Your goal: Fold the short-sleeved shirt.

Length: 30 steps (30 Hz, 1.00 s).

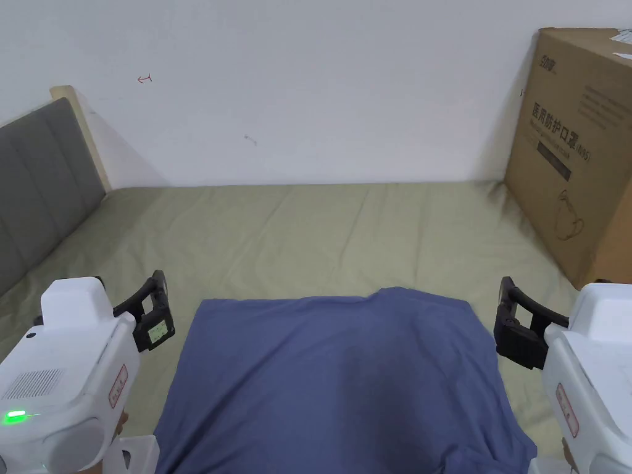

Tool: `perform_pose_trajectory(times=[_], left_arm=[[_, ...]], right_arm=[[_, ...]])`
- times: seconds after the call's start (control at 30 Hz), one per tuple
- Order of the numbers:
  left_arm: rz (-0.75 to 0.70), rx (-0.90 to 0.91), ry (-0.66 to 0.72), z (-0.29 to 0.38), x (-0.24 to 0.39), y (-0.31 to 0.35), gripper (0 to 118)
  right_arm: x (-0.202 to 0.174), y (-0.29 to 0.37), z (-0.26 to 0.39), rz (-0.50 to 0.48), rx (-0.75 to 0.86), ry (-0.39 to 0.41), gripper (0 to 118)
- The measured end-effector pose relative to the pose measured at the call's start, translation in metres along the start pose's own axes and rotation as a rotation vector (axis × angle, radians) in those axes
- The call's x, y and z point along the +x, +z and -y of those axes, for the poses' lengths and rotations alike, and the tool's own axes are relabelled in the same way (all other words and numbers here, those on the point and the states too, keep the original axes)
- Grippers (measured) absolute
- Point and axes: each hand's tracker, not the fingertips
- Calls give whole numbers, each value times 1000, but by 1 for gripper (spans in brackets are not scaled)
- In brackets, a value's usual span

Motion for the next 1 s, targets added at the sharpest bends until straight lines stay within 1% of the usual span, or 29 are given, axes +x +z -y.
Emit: perform_pose_trajectory(times=[0.03, 0.07, 0.1, 0.17, 0.2, 0.27, 0.37, 0.47, 0.57, 0.6, 0.63, 0.67, 0.7, 0.73, 0.77, 0.8, 0.83, 0.87, 0.93, 1.0], left_arm=[[11, -1, 12, 0, -1, 1, 30], [30, 1, 21, 1, -2, 2, 8], [36, 3, 24, 3, -4, 2, 0], [40, -17, 25, 5, -7, -1, 0], [70, -66, 27, 6, -11, -3, 0], [60, -72, 44, 12, -15, -4, 0], [59, -176, 20, 26, -28, -11, 0], [63, -273, 1, 52, -42, -14, 0], [22, -397, -44, 87, -56, -19, 0], [12, -434, -26, 99, -62, -20, 1], [11, -497, -1, 111, -69, -22, 8], [1, -536, 4, 123, -73, -22, 18], [-5, -570, -5, 136, -77, -23, 37], [-9, -627, -28, 148, -80, -25, 68], [-15, -662, -31, 159, -82, -26, 89], [-26, -710, -36, 170, -83, -27, 104], [-36, -724, -40, 179, -84, -26, 108], [-37, -707, -33, 187, -85, -24, 107], [-37, -774, -17, 201, -87, -26, 107], [-31, -797, -9, 214, -88, -28, 107]], right_arm=[[-4, 3, -3, 3, 3, 7, 42], [-8, 6, -6, 3, 6, 16, 17], [-10, 7, -6, 4, 10, 20, 4], [-14, 10, -3, 8, 26, 24, 3], [-5, 1, -1, -8, 28, 19, 1], [-7, 2, 0, -8, 25, 19, 1], [-9, 2, -5, -13, 9, 30, 1], [-7, 0, -5, -18, -11, 32, 1], [-9, 0, -1, -21, -26, 29, 1], [-8, -1, -1, -24, -32, 27, 1], [-8, -1, 1, -28, -41, 22, 1], [-8, -2, 3, -30, -51, 19, 1], [-8, -2, 3, -32, -58, 20, 1], [-9, -1, 2, -30, -67, 25, 1], [-10, -1, 2, -25, -75, 32, 1], [-11, -1, 3, -24, -82, 35, 1], [-12, -2, 3, -23, -92, 36, 1], [-9, -5, 6, -23, -101, 35, 1], [-9, -6, 8, -25, -120, 37, 1], [-7, -6, 12, -20, -135, 38, 1]])
